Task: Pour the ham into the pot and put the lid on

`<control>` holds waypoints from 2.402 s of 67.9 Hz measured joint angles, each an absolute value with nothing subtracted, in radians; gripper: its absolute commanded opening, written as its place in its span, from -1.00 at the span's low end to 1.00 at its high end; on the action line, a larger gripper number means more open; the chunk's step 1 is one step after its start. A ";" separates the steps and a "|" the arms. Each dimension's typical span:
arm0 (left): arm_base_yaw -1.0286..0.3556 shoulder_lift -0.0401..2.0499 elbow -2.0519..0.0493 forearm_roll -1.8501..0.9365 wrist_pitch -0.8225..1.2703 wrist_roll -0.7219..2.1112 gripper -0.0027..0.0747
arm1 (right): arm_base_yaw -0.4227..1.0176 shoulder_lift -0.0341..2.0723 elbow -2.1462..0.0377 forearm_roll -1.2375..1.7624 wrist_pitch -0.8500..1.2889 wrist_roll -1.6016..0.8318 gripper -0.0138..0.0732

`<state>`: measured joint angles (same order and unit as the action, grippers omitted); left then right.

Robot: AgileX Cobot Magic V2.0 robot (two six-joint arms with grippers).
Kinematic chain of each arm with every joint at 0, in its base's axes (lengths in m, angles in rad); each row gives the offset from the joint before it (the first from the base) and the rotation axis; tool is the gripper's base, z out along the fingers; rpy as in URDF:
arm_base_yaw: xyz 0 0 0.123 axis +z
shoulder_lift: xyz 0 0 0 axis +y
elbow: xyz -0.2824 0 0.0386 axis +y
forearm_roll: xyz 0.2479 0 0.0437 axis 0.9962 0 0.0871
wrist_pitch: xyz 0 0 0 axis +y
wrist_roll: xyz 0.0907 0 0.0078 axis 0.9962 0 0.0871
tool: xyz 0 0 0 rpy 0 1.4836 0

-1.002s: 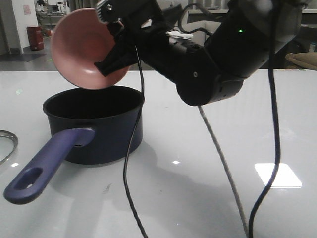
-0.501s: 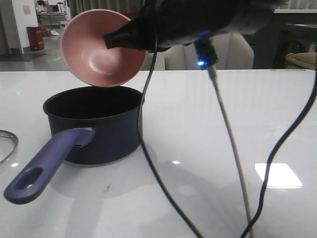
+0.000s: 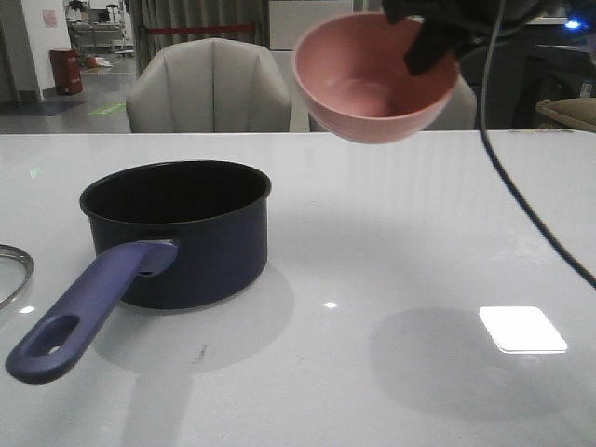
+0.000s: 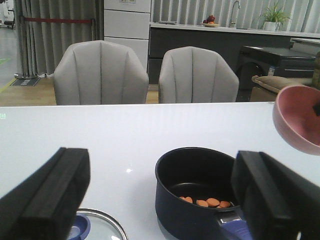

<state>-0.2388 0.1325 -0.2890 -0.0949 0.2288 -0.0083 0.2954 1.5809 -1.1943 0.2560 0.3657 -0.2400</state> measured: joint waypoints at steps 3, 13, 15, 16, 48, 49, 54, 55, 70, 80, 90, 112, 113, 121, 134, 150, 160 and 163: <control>-0.239 0.132 -0.289 -0.095 0.229 -0.008 0.63 | 0.269 1.585 -1.194 0.258 0.416 -0.239 -0.36; -0.239 0.132 -0.289 -0.095 0.229 -0.008 0.63 | 0.220 1.615 -1.194 0.262 0.524 -0.236 -0.36; -0.239 0.132 -0.289 -0.095 0.229 -0.008 0.63 | 0.216 1.622 -1.194 0.262 0.537 -0.236 -0.36; -0.239 0.132 -0.289 -0.095 0.229 -0.008 0.63 | 0.214 1.630 -1.194 0.262 0.549 -0.236 -0.36; -0.239 0.132 -0.289 -0.095 0.229 -0.008 0.63 | 0.147 1.803 -1.194 0.285 0.606 -0.184 -0.06; -0.239 0.132 -0.289 -0.095 0.229 -0.008 0.63 | 0.147 1.805 -1.194 0.285 0.606 -0.184 -0.04; -0.239 0.132 -0.289 -0.095 0.229 -0.008 0.63 | 0.147 1.809 -1.194 0.287 0.610 -0.183 0.19; -0.239 0.132 -0.289 -0.095 0.229 -0.008 0.63 | 0.147 1.809 -1.194 0.287 0.610 -0.183 0.21; -0.239 0.132 -0.289 -0.095 0.229 -0.008 0.63 | 0.147 1.809 -1.206 0.271 0.627 -0.185 0.40; -0.239 0.132 -0.289 -0.095 0.229 -0.008 0.63 | 0.147 1.760 -1.212 0.237 0.642 -0.188 0.40; -0.239 0.132 -0.289 -0.095 0.228 -0.008 0.63 | 0.152 1.618 -1.214 0.228 0.641 -0.194 0.40; -0.239 0.132 -0.289 -0.095 0.227 -0.008 0.63 | 0.231 1.201 -1.039 0.222 0.469 -0.201 0.40; -0.239 0.132 -0.289 -0.095 0.227 -0.008 0.63 | 0.234 1.183 -1.027 0.222 0.458 -0.201 0.40; -0.239 0.132 -0.289 -0.095 0.227 -0.008 0.63 | 0.246 1.029 -0.915 0.222 0.378 -0.201 0.40; -0.239 0.132 -0.289 -0.095 0.226 -0.008 0.63 | 0.246 0.759 -0.715 0.222 0.281 -0.201 0.40; -0.239 0.132 -0.289 -0.095 0.221 -0.008 0.63 | 0.246 0.397 -0.463 0.222 0.221 -0.203 0.40; -0.239 0.132 -0.289 -0.095 0.221 -0.008 0.63 | 0.246 0.200 -0.308 0.222 0.210 -0.203 0.40; -0.239 0.132 -0.289 -0.095 0.221 -0.008 0.63 | 0.246 0.166 -0.273 0.222 0.210 -0.203 0.40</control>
